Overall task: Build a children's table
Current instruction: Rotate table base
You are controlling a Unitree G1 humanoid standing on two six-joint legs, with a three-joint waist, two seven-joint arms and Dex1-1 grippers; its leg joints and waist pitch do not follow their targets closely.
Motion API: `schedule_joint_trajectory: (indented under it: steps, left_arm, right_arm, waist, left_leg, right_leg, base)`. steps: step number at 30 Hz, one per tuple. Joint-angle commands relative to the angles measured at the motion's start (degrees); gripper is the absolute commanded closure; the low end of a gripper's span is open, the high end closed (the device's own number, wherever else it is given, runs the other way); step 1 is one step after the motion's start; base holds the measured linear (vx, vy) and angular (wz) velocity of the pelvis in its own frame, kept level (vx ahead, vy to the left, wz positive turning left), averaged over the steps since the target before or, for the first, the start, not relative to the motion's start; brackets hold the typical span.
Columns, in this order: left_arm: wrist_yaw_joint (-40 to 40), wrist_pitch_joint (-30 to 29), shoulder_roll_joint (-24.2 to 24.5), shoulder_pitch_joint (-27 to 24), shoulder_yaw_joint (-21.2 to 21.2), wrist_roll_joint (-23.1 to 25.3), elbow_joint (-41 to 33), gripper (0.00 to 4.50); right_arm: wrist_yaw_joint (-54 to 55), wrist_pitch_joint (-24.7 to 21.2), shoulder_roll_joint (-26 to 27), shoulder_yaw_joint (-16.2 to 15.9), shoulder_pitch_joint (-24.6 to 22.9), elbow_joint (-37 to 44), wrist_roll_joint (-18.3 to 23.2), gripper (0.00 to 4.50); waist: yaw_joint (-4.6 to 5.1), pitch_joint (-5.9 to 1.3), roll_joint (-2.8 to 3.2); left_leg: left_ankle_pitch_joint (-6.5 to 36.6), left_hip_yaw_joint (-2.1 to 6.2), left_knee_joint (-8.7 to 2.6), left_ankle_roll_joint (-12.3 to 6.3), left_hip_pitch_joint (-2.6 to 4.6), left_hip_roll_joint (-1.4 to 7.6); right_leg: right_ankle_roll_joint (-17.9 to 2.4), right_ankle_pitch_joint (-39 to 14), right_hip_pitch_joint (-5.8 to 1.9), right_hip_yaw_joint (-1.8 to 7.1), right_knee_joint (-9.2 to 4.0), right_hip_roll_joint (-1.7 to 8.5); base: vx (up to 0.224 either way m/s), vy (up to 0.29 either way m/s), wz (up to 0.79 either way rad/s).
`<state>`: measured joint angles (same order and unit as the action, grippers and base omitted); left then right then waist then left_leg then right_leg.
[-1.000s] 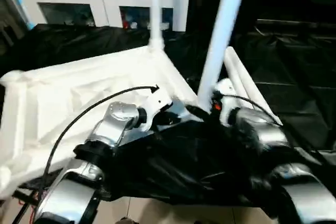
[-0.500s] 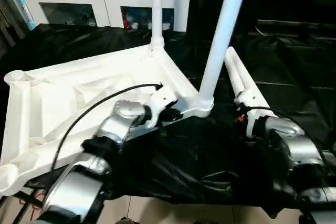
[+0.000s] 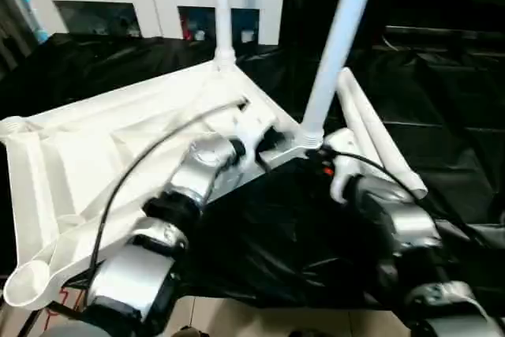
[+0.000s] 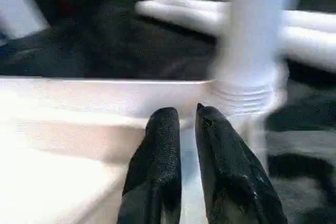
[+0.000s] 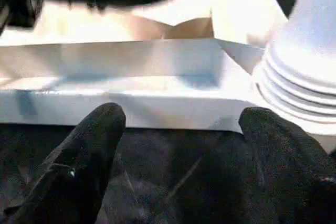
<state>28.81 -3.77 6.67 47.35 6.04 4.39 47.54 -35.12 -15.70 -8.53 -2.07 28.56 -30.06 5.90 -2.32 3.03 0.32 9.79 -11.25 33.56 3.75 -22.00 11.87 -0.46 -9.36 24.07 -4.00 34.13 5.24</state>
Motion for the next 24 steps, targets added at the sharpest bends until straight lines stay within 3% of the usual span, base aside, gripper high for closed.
schedule_joint_trajectory:
  steps: [1, 11, 16, 24]
  left_arm:
    - [-3.1, -1.6, 2.6, -0.6, -1.9, 1.7, -3.5, 3.82]
    - [-10.5, -15.7, 17.3, -9.2, -5.5, 10.1, -19.2, 3.82]
    - [-10.8, -20.0, 22.0, -13.4, -6.1, 11.8, -19.0, 3.82]
    - [-10.5, -25.6, 26.6, -17.6, -3.6, 15.6, -21.8, 4.50]
  right_arm:
    - [1.6, -0.4, 0.6, -0.4, 0.7, -0.9, -0.9, 0.58]
    - [4.5, -0.8, 2.4, -1.3, 0.8, -2.4, -1.6, 0.58]
    - [6.3, -0.5, 3.3, -0.4, 1.7, -4.6, -1.6, 0.58]
    - [7.0, 0.0, 3.7, -0.4, 3.2, -6.7, -1.6, 1.38]
  waist:
    - [-0.13, -4.43, -0.16]
    - [0.33, -4.30, 0.68]
    - [0.29, -4.18, 0.96]
    - [0.33, -4.23, 0.96]
  left_leg:
    - [9.3, 0.66, -3.26, -4.65, 0.92, 1.06]
    - [10.0, 0.67, -3.50, -2.07, 1.32, 1.27]
    - [12.6, 0.67, -3.67, -0.35, 1.59, 1.10]
    - [12.3, 0.77, -3.70, -0.10, 1.40, 1.06]
  right_leg:
    - [-13.8, -7.3, -3.81, 1.86, -3.37, 2.42]
    - [-13.6, -6.5, -3.39, 2.01, -2.79, 2.24]
    - [-12.9, -8.9, -2.97, 2.14, -3.14, 2.13]
    - [-13.1, -7.3, -3.11, 2.22, -2.86, 2.22]
  base:
    - [0.000, 0.000, 0.00]
    - [0.000, 0.000, 0.00]
    - [0.000, 0.000, 0.00]
    - [0.000, 0.000, 0.00]
